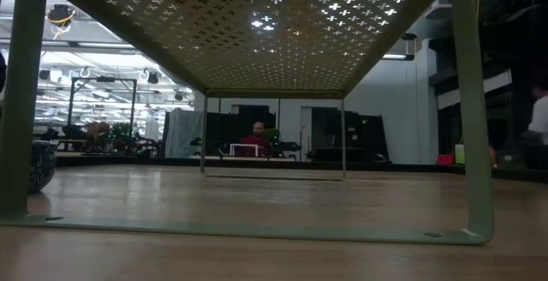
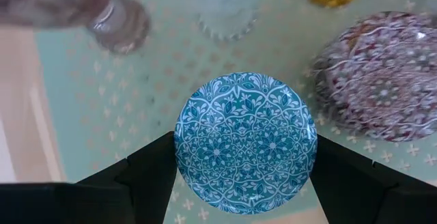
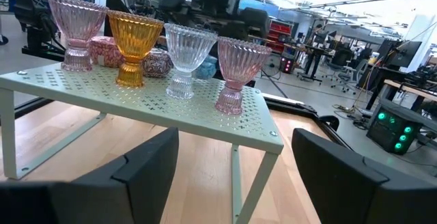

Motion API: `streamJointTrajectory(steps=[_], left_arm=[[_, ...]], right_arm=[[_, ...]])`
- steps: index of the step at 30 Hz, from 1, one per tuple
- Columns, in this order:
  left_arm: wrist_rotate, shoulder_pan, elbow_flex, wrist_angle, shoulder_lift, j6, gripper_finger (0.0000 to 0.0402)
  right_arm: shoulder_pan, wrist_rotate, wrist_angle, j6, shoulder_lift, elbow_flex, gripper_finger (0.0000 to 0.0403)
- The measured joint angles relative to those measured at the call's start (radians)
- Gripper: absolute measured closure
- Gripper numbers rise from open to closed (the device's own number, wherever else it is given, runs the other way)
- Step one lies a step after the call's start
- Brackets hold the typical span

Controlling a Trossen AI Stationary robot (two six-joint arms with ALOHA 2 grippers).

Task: Pick & Place candle stick holders
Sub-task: Put the top blue patterned scented candle on the shelf

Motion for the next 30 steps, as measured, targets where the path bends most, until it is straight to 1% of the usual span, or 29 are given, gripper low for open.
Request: streamJointTrajectory(steps=[5, 15, 30], left_arm=[[-0.019, -0.014, 0.030, -0.001, 0.024, 0.041, 0.0108], [-0.053, -0.013, 0.030, -0.001, 0.025, 0.041, 0.0096], [-0.053, -0.013, 0.030, -0.001, 0.025, -0.101, 0.0092]], right_arm=[[0.000, 0.000, 0.000, 0.000, 0.000, 0.000, 0.0114], [0.000, 0.000, 0.000, 0.000, 0.000, 0.000, 0.0114], [0.000, 0.000, 0.000, 0.000, 0.000, 0.000, 0.0114]])
